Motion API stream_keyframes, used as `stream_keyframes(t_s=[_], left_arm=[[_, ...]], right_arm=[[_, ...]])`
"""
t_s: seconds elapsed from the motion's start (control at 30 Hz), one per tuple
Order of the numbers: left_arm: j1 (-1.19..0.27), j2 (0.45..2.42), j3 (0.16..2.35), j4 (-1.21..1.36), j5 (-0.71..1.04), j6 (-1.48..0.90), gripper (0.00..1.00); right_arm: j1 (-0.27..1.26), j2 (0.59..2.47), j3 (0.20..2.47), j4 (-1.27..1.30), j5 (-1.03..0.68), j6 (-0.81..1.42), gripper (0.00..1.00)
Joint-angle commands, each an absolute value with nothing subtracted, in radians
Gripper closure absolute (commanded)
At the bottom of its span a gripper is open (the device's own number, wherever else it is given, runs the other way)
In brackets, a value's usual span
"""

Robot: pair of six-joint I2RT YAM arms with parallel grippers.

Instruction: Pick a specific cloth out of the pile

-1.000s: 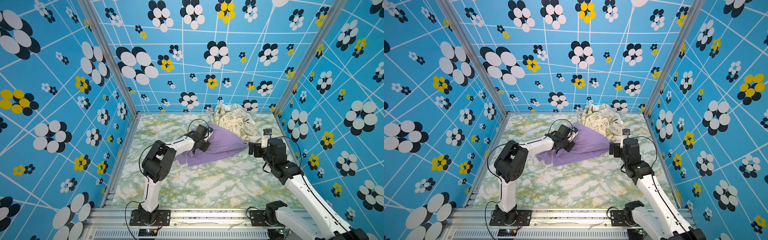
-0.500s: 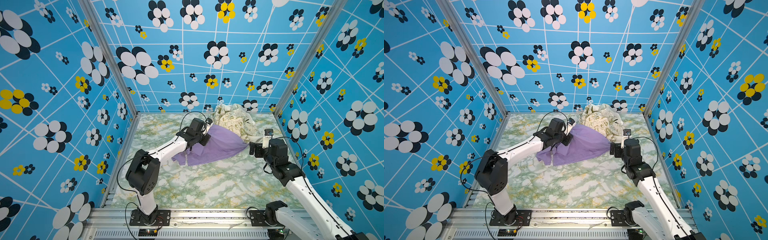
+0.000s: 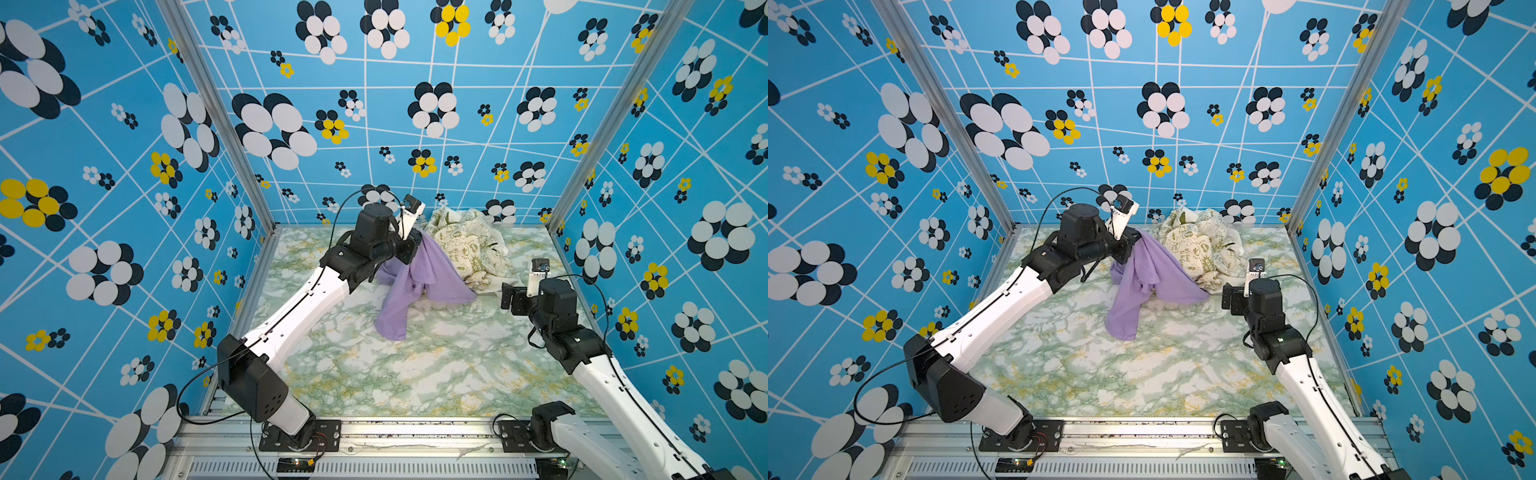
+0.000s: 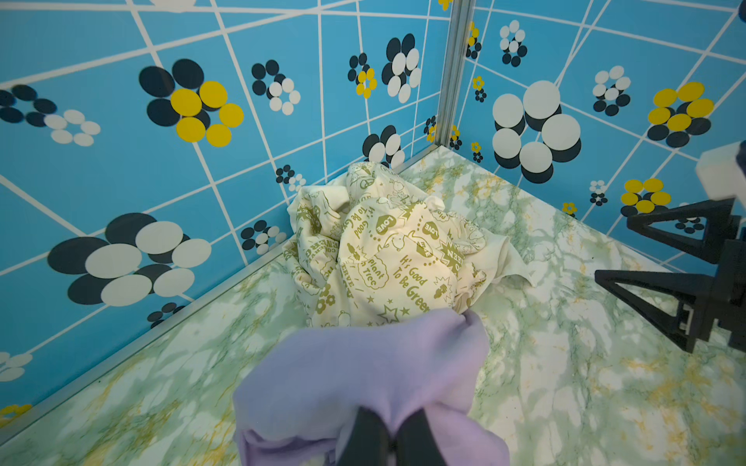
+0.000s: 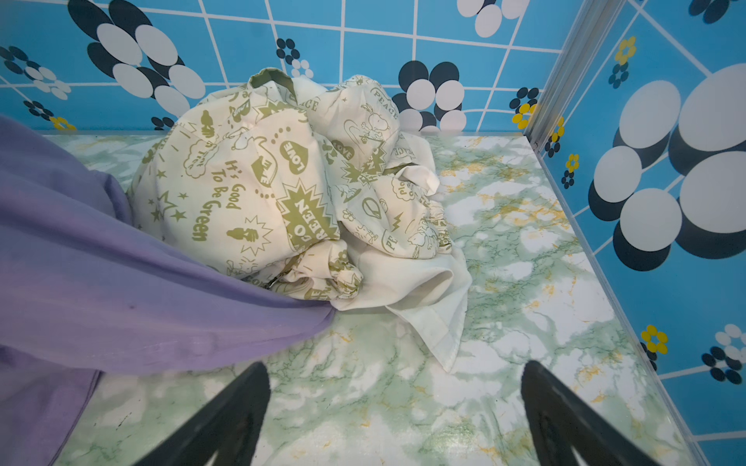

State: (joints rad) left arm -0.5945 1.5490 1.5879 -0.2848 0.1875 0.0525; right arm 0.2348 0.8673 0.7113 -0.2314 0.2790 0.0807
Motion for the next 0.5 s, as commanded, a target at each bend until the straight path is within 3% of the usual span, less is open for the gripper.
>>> stream_keyframes(t_s=[0.0, 0.47], left_arm=[[-0.565, 1.482, 1.671, -0.324, 0.194, 0.051, 1.0], [-0.27, 1.424, 1.74, -0.378, 0.208, 0.026, 1.0]], right_arm=[[0.23, 0.853, 0.693, -0.233, 0.292, 0.062, 0.01], [0.229, 0.888, 0.717, -0.225, 0.266, 0.07, 0.01]])
